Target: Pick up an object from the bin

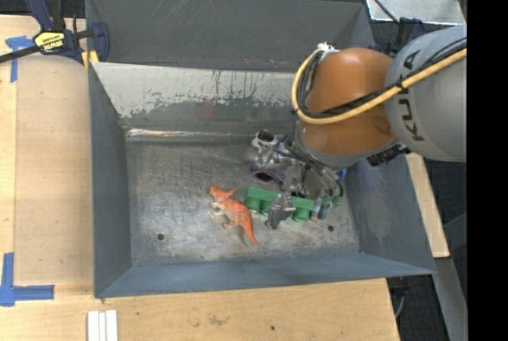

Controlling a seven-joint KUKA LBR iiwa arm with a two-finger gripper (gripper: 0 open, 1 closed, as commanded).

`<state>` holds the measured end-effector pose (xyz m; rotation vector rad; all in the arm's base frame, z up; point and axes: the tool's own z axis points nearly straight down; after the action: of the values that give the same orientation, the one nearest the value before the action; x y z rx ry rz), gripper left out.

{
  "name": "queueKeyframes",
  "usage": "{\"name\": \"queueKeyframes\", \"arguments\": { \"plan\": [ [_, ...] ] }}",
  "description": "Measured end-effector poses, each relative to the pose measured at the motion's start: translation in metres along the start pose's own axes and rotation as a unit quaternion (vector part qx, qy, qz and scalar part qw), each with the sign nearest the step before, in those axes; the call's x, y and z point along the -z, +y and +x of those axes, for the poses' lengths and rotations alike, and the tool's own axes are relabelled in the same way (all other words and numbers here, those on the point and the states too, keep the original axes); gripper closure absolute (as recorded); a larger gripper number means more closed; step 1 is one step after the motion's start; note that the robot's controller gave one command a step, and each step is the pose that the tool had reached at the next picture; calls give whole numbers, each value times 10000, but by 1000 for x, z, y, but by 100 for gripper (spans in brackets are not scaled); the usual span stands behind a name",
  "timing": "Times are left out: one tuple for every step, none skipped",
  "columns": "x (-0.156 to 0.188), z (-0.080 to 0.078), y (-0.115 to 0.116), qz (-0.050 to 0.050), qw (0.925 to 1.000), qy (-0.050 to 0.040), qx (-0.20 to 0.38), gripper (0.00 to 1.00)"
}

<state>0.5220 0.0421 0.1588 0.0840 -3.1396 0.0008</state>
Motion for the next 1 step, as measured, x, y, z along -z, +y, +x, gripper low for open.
{"name": "queueKeyframes", "arguments": {
  "plan": [
    [-37,26,-46,-2,10000,-15,14,0]
  ]
}}
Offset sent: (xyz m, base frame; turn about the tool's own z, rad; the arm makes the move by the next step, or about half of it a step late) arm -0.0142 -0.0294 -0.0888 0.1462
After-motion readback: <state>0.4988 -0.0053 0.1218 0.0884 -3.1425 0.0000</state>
